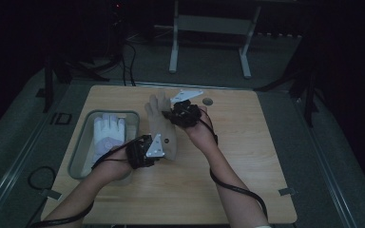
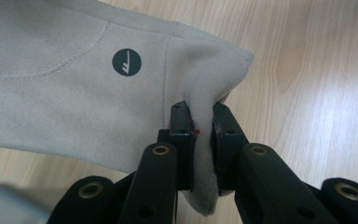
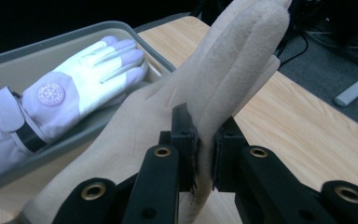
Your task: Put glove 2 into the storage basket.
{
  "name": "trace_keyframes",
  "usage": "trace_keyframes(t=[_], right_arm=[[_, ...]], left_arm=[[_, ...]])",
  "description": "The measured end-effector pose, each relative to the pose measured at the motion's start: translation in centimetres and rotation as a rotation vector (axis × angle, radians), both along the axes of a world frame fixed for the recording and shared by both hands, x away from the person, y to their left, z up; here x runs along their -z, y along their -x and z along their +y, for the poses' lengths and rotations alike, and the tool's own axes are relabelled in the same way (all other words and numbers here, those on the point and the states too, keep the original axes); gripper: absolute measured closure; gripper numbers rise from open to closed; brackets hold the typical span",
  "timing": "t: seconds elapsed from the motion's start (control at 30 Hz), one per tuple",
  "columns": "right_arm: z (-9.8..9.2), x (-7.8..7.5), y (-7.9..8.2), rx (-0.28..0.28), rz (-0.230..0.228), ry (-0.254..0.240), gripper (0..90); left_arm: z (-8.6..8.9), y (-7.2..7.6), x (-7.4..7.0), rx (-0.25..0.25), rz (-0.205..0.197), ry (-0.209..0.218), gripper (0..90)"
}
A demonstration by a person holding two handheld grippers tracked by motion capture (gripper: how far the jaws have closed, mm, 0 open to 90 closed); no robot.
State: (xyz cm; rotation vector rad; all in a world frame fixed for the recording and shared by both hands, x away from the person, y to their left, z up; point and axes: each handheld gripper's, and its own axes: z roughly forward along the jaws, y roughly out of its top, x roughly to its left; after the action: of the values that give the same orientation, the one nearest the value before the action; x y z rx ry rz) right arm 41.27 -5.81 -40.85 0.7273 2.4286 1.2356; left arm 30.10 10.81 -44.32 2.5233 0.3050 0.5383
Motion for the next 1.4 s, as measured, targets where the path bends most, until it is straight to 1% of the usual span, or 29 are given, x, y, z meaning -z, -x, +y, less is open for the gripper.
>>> trace_keyframes(t=[0.03,0.1,0.13,0.2,0.27,0.3,0.33,0.4,0.43,0.47,0.5,0.6,0.77,0.8,0.83,0.9,0.97,1.0,1.07,1.1,1.2,1.33,1.37,1.4], right_arm=[[0.9,-0.2,0.1,-0.009,-0.002,-0.001,81.9],[1.7,-0.4,0.2,-0.017,-0.004,-0.004,81.9],[2.1,-0.5,0.2,-0.023,-0.008,-0.011,81.9],[2.9,-0.6,0.3,-0.04,0.008,-0.032,81.8],[4.0,-0.7,0.5,-0.047,-0.005,-0.021,81.8],[4.6,-0.7,0.5,-0.056,-0.003,-0.018,81.8],[5.1,-0.7,0.6,-0.06,-0.015,-0.012,81.9],[6.1,-0.8,0.7,-0.074,-0.005,-0.016,81.8],[6.6,-0.8,0.8,-0.081,-0.007,-0.023,81.8],[7.0,-0.8,0.7,-0.094,0.001,-0.031,81.8],[7.4,-0.8,0.8,-0.096,0.002,-0.036,81.8],[9.0,-0.7,0.9,-0.106,0.006,-0.021,81.8],[11.6,-0.2,1.0,-0.145,0.0,0.009,81.8],[12.2,-0.1,1.0,-0.15,-0.003,0.016,81.7],[12.7,0.0,1.1,-0.158,0.004,0.018,81.7],[13.8,0.2,1.1,-0.171,0.002,0.026,81.7],[14.9,0.4,1.2,-0.187,0.01,0.027,81.7],[15.5,0.4,1.2,-0.197,0.009,0.032,81.7],[16.5,0.6,1.4,-0.214,0.01,0.036,81.7],[17.0,0.7,1.4,-0.217,0.014,0.036,81.7],[18.0,1.1,1.5,-0.226,0.021,0.037,81.7],[18.3,1.6,1.3,-0.228,0.025,0.047,81.6],[18.4,2.9,1.0,-0.225,0.059,0.056,81.5],[18.5,3.4,0.9,-0.222,0.067,0.067,81.5]], left_arm=[[0.9,0.2,-0.2,-0.011,-0.003,0.001,81.9],[1.8,0.4,-0.4,-0.023,-0.005,-0.002,81.9],[2.2,0.5,-0.5,-0.029,0.001,-0.003,81.8],[3.0,0.8,-0.6,-0.043,-0.001,-0.007,81.9],[3.7,1.0,-0.6,-0.048,0.007,-0.012,81.8],[4.1,1.1,-0.6,-0.053,0.003,-0.021,81.8],[4.4,1.2,-0.5,-0.06,0.006,-0.018,81.8],[5.2,1.4,-0.5,-0.071,0.006,-0.016,81.9],[5.6,1.5,-0.5,-0.075,0.009,-0.019,81.8],[6.0,1.7,-0.5,-0.082,0.004,-0.02,81.8],[6.4,1.8,-0.4,-0.088,0.009,-0.013,81.8],[7.6,2.1,-0.3,-0.105,0.012,-0.018,81.8],[9.8,2.9,0.0,-0.137,0.019,-0.024,81.8],[10.2,3.0,0.1,-0.144,0.026,-0.024,81.8],[10.7,3.2,0.1,-0.153,0.028,-0.024,81.8],[11.5,3.5,0.3,-0.169,0.034,-0.025,81.8],[12.3,3.9,0.4,-0.185,0.036,-0.021,81.8],[12.7,4.1,0.4,-0.191,0.039,-0.024,81.8],[13.4,4.4,0.4,-0.206,0.05,-0.018,81.7],[13.7,4.5,0.4,-0.212,0.057,-0.006,81.8],[14.2,4.7,0.8,-0.226,0.063,-0.001,81.7],[14.4,4.7,1.3,-0.228,0.075,0.008,81.7],[14.3,4.7,1.7,-0.225,0.084,0.011,81.7],[14.2,4.6,2.3,-0.226,0.099,0.002,81.7]])
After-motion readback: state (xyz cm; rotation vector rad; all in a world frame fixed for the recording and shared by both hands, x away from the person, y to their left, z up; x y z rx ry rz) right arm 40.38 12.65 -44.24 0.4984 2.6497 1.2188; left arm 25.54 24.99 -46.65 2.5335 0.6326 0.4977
